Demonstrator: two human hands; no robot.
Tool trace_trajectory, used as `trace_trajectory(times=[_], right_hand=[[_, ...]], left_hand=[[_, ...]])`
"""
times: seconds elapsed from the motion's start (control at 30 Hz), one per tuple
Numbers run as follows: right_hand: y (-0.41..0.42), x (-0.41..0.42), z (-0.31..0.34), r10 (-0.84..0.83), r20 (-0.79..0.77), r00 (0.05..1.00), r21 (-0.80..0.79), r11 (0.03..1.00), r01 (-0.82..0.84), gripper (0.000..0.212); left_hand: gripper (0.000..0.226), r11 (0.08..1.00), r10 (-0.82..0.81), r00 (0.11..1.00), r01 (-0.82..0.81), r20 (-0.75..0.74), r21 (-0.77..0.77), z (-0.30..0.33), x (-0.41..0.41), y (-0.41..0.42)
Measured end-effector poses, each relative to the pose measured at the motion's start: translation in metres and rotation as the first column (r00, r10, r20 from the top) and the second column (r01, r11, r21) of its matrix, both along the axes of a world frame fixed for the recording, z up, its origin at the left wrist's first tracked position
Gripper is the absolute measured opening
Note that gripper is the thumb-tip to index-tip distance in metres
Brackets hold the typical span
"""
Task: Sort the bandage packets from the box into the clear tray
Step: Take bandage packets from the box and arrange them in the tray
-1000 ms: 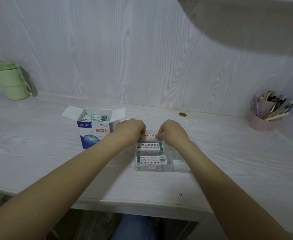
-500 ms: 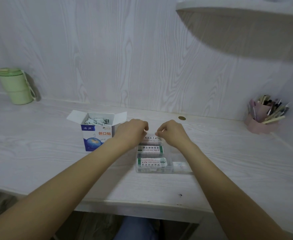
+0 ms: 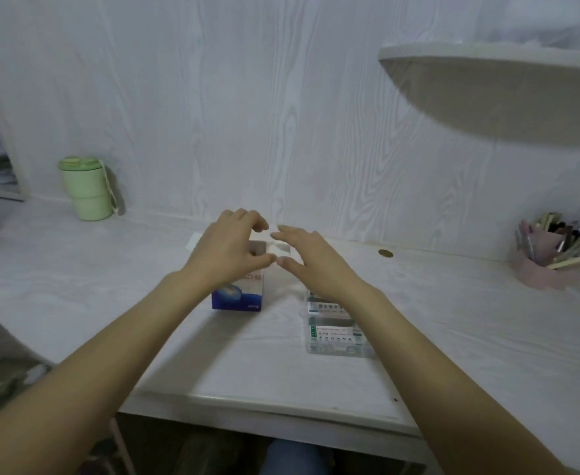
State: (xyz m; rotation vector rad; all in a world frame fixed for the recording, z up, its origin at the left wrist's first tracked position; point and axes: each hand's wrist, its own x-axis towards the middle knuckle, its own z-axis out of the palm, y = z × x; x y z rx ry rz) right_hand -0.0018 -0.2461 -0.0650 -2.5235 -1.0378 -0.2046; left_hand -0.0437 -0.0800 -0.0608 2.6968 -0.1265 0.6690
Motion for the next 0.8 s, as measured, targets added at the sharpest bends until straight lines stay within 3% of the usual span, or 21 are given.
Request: trace_trajectory(times=[0.13,0.27,0.47,0.63,0.7,0.8], right_hand=[[0.02,-0.002,0.0,0.007,-0.152,0.988,-0.033,0.999,-0.012,0.044],[0.031,-0.006,0.002,-0.064,-0.199,0.978,0.037,0.997,0.073,0.038],[0.038,-0.012,0.001,-0.127,-0.129,0.984,0.132,0.981,0.144,0.028],[0.048,-0.019,0.002,-0.176,-0.002,0.984,0.142,0.974,0.175,0.017],[0.053,-0.026,0.002,-0.159,0.036,0.987,0.114,0.981,0.154,0.013],[0.062,-0.034,-0.001,-0.146,0.223,0.964,-0.048,0.986,0.16,0.016]], left_hand=[[0.094,0.98,0.053,0.962,0.0,-0.267,0.197,-0.006,0.003,0.033],[0.102,0.982,0.057,0.908,0.025,-0.416,0.187,-0.014,0.007,0.049],[0.085,0.995,-0.031,0.964,0.054,-0.262,0.081,-0.021,-0.006,0.055],[0.075,0.97,-0.039,0.999,0.04,-0.007,0.241,-0.031,-0.027,0.054],[0.073,0.967,-0.052,0.998,0.039,0.047,0.252,-0.035,-0.031,0.054],[0.076,0.968,-0.062,0.995,0.042,0.076,0.246,-0.042,-0.034,0.055]])
